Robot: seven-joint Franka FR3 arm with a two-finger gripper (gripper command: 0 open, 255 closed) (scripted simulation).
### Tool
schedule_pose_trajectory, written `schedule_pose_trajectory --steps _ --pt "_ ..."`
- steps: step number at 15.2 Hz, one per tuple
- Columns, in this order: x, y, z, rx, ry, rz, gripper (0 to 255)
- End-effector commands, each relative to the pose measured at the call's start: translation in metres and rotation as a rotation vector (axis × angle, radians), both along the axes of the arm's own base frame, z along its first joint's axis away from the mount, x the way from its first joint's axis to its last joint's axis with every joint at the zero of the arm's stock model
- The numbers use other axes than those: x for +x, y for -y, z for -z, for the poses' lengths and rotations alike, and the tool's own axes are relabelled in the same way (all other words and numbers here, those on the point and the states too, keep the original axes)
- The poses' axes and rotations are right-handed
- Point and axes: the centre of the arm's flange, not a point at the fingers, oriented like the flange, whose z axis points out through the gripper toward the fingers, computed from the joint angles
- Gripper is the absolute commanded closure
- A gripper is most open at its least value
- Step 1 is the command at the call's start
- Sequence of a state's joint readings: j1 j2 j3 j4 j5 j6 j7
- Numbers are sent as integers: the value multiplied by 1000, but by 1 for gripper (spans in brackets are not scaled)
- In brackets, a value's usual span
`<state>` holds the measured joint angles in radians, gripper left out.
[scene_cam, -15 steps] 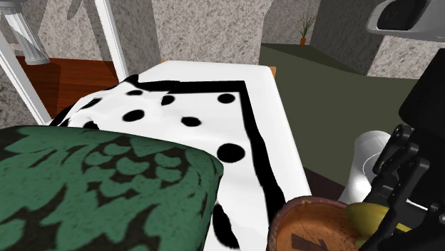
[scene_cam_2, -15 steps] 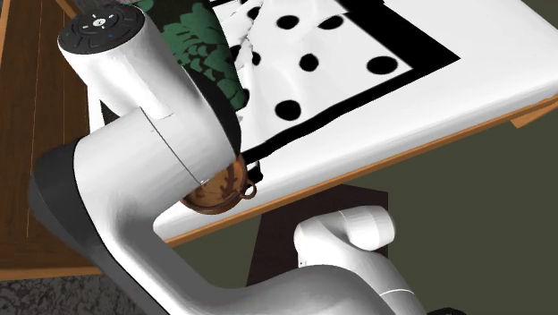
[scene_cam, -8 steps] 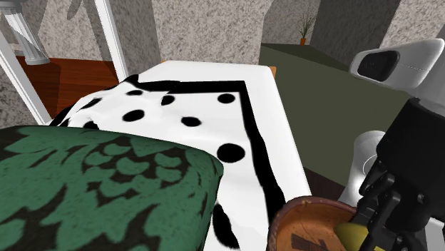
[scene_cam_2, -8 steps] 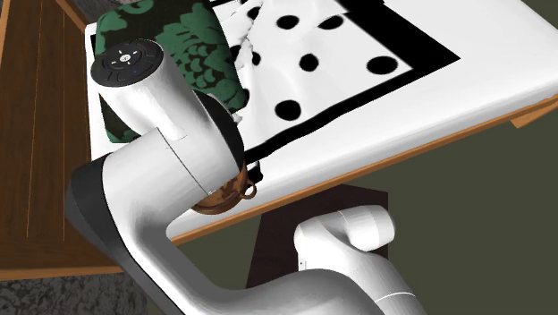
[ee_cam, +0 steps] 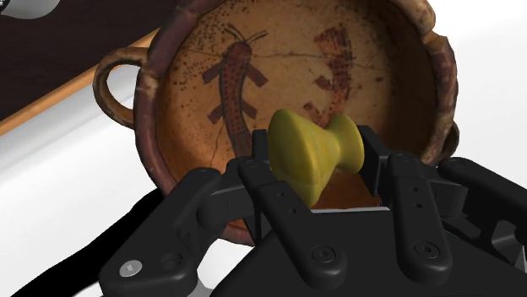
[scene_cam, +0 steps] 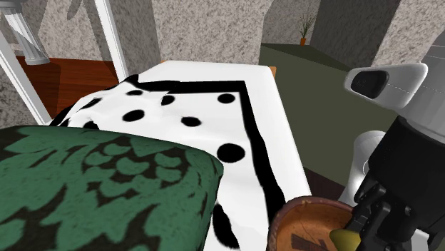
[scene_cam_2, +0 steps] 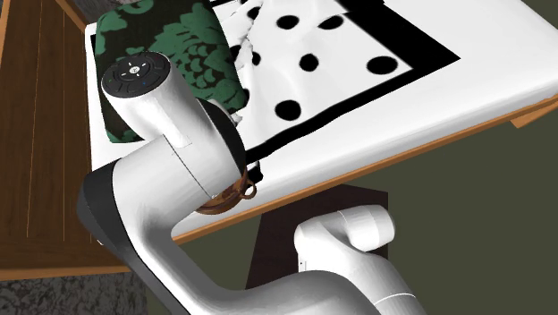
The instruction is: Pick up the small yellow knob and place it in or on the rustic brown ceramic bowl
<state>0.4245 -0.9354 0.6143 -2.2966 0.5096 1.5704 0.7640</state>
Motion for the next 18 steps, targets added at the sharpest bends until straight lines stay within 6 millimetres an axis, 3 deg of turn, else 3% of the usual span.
schedule_pose_trajectory --steps 1,2,7,11,18 --pt "0 0 0 0 0 0 255" --pt "0 0 0 0 0 0 0" --pt "0 0 0 0 0 0 0" --pt "-2 5 -50 0 0 0 0" --pt "-2 5 -50 0 0 0 0"
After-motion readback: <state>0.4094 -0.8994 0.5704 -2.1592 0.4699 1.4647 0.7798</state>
